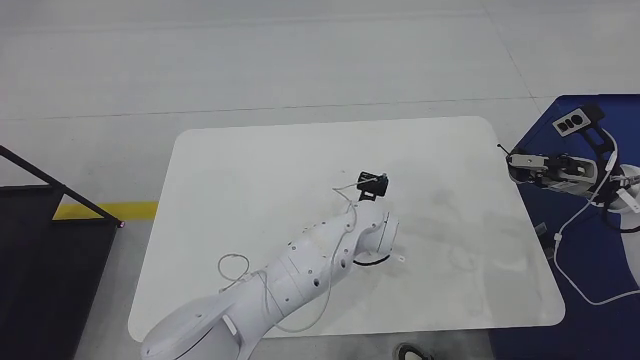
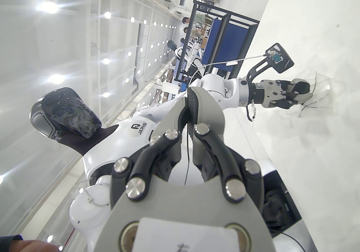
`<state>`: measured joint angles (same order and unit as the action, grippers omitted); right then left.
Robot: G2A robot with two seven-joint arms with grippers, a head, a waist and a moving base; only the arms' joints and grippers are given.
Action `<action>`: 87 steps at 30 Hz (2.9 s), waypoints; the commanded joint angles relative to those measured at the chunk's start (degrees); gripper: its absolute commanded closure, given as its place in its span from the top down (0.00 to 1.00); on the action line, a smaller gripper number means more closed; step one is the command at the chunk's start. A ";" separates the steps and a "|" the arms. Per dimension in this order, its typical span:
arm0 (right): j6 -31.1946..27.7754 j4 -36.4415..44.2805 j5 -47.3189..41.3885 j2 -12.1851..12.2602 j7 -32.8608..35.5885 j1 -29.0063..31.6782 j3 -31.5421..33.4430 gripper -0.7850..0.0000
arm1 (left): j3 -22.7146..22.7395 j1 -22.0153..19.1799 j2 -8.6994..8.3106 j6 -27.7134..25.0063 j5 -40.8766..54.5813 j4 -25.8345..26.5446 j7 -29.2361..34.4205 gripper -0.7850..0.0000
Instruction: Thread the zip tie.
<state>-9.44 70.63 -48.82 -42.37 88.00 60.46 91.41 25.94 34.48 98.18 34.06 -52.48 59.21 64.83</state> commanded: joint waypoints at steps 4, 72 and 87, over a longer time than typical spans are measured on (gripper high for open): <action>0.00 0.00 0.00 0.00 0.00 0.00 0.00 0.00 | 0.50 0.95 0.09 -0.59 -1.00 -0.02 1.24 0.11; 0.00 0.00 0.00 0.00 0.00 0.00 0.00 0.00 | 10.13 6.00 5.86 3.42 -14.17 -3.09 1.97 0.00; 0.00 0.00 0.00 0.00 0.00 0.00 0.00 0.00 | 13.68 16.55 3.65 -3.84 -25.95 23.59 8.28 0.00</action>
<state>-9.44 70.63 -48.82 -42.37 88.00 60.46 91.41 39.48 49.53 102.27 31.78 -76.78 78.71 72.42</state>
